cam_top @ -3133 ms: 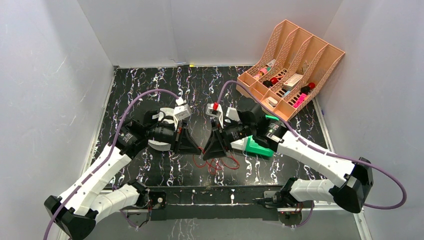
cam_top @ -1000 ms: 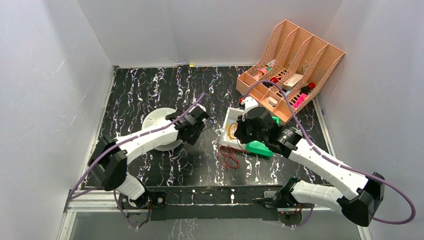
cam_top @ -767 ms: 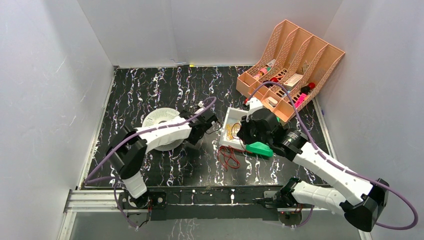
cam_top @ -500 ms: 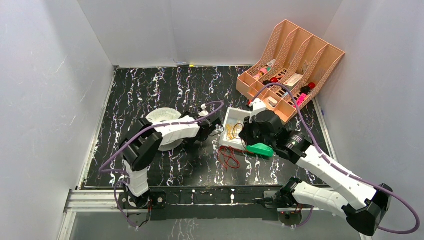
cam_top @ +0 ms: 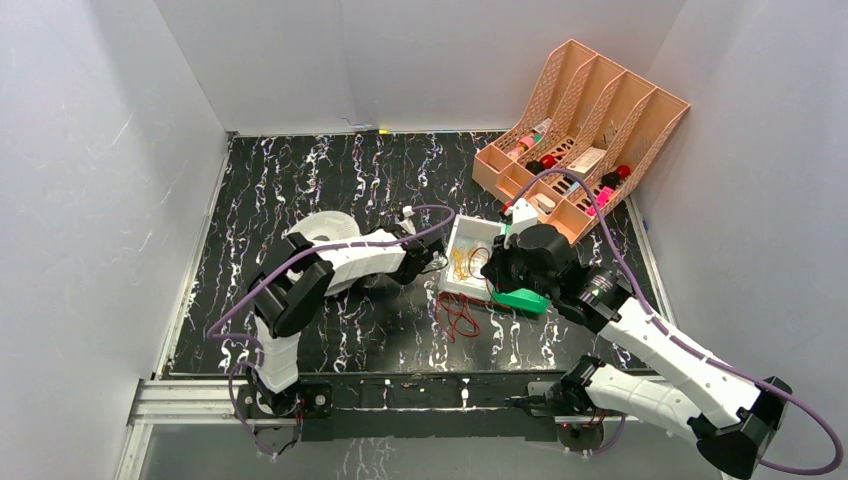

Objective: Wrap the cables

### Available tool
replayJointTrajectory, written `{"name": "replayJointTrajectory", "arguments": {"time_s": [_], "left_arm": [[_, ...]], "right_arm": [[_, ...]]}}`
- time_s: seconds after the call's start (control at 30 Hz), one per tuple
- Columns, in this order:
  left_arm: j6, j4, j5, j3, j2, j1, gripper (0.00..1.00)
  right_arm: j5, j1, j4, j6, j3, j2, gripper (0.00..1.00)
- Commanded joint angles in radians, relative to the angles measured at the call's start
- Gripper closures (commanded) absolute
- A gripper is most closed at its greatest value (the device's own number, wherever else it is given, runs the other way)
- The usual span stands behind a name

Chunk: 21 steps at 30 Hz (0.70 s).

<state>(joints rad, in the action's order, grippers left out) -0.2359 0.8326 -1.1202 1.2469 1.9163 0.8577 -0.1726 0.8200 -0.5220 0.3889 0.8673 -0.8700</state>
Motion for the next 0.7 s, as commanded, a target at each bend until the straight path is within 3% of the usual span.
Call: {"name": "replayJointTrajectory", "arguments": {"time_s": [0.0,0.37,0.67], "left_arm": [[-0.076,0.077,0.048,0.072,-0.094,0.007,0.98],[-0.164,0.24,0.106,0.125,-0.266,0.051,1.0],[-0.177,0.165,0.408,0.101,-0.484,0.057,1.0]], "right_arm": [[0.005,-0.004,0.038,-0.008,0.006,0.013,1.0],[0.032,-0.004,0.003,-0.006,0.108,0.001,1.0],[0.048,-0.004,-0.049,0.002,0.18,-0.001,1.0]]}}
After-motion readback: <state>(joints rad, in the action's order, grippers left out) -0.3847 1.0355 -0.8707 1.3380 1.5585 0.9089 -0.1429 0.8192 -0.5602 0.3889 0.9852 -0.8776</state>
